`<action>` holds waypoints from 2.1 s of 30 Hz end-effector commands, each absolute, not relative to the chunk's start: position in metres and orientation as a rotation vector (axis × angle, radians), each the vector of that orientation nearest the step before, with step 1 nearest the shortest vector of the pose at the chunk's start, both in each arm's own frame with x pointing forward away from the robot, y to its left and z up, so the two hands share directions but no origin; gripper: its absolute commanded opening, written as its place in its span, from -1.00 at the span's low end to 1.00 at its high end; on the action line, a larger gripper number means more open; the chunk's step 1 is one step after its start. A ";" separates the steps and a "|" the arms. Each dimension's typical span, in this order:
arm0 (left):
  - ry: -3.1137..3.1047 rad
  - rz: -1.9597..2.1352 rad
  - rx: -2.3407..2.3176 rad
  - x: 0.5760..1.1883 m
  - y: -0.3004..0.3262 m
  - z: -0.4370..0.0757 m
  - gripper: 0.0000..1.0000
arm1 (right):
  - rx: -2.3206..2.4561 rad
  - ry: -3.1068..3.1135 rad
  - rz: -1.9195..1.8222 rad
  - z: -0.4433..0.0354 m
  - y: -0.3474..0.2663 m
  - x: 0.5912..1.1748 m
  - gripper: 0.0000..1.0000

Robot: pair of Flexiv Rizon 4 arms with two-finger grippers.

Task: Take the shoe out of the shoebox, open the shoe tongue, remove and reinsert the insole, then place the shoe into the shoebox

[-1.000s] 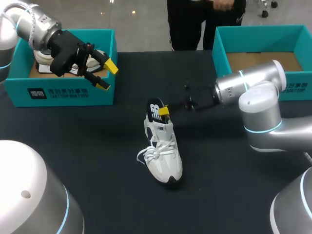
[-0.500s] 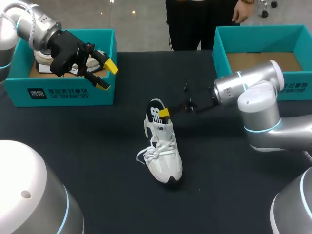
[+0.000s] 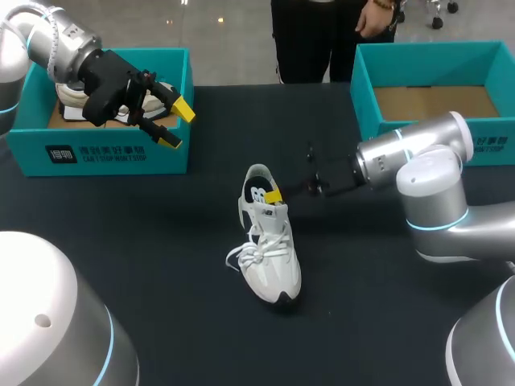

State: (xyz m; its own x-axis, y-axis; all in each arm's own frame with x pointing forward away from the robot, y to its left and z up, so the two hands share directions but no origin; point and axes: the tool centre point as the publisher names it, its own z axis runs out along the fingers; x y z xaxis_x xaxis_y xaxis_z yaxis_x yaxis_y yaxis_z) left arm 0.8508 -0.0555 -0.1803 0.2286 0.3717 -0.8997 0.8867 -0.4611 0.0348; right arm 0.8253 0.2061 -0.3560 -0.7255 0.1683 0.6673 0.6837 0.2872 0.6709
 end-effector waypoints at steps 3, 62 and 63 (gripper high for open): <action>1.153 -1.189 1.950 0.850 -0.055 -0.180 1.00 | -0.740 -2.108 -1.455 -0.347 0.209 0.832 -0.29; 1.153 -1.189 1.950 0.850 -0.055 -0.180 1.00 | -0.664 -2.204 -1.356 -0.331 0.219 0.826 0.36; 1.153 -1.189 1.950 0.850 -0.055 -0.180 1.00 | -0.663 -2.205 -1.355 -0.331 0.219 0.826 0.43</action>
State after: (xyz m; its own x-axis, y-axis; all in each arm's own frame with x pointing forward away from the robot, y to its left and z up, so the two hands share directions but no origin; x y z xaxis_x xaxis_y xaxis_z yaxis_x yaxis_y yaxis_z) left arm 0.8508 -0.0555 -0.1803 0.2286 0.3718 -0.8997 0.8867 -0.4611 0.0348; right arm 0.8289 0.2185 -0.3327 -0.7750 0.1508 0.6137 0.6162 0.3960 0.6808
